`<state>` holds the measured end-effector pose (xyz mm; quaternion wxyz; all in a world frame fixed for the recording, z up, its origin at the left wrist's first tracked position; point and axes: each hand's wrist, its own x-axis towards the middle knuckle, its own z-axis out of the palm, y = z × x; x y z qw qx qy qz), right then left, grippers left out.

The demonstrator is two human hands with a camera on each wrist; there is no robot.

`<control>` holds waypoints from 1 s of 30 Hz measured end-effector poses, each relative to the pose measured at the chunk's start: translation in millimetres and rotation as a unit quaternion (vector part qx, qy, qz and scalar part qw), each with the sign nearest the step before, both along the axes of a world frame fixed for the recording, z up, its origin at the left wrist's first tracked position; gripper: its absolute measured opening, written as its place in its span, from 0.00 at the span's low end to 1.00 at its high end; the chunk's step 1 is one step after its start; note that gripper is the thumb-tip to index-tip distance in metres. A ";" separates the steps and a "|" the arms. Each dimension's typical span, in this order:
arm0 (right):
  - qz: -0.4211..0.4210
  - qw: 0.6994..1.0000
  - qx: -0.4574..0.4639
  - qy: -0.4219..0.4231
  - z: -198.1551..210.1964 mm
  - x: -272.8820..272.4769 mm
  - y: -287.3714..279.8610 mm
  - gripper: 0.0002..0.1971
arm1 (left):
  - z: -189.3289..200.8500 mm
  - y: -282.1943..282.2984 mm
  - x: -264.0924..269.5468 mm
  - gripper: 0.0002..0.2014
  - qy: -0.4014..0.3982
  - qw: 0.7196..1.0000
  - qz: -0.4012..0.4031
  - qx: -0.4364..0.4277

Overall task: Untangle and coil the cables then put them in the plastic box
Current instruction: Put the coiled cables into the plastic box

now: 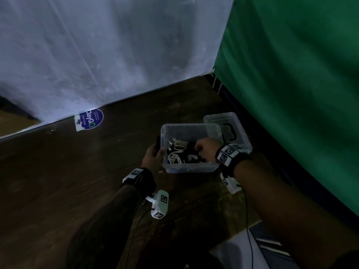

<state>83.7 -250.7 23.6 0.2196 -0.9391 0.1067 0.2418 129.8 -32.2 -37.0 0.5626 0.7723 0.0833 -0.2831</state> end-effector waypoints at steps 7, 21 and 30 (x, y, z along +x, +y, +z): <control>-0.164 0.948 0.066 -0.263 7.7 3.9 -51.1 0.07 | -5.8 0.8 0.1 0.27 -0.006 1.000 0.008 -0.006; -0.130 0.984 -0.119 -0.001 -117.4 -54.4 -132.4 0.13 | -19.9 0.0 2.8 0.27 -0.033 0.999 0.004 0.001; -0.290 0.939 -0.181 -0.035 -119.8 -109.5 -151.0 0.19 | -18.1 0.2 2.6 0.28 -0.024 0.999 0.017 -0.016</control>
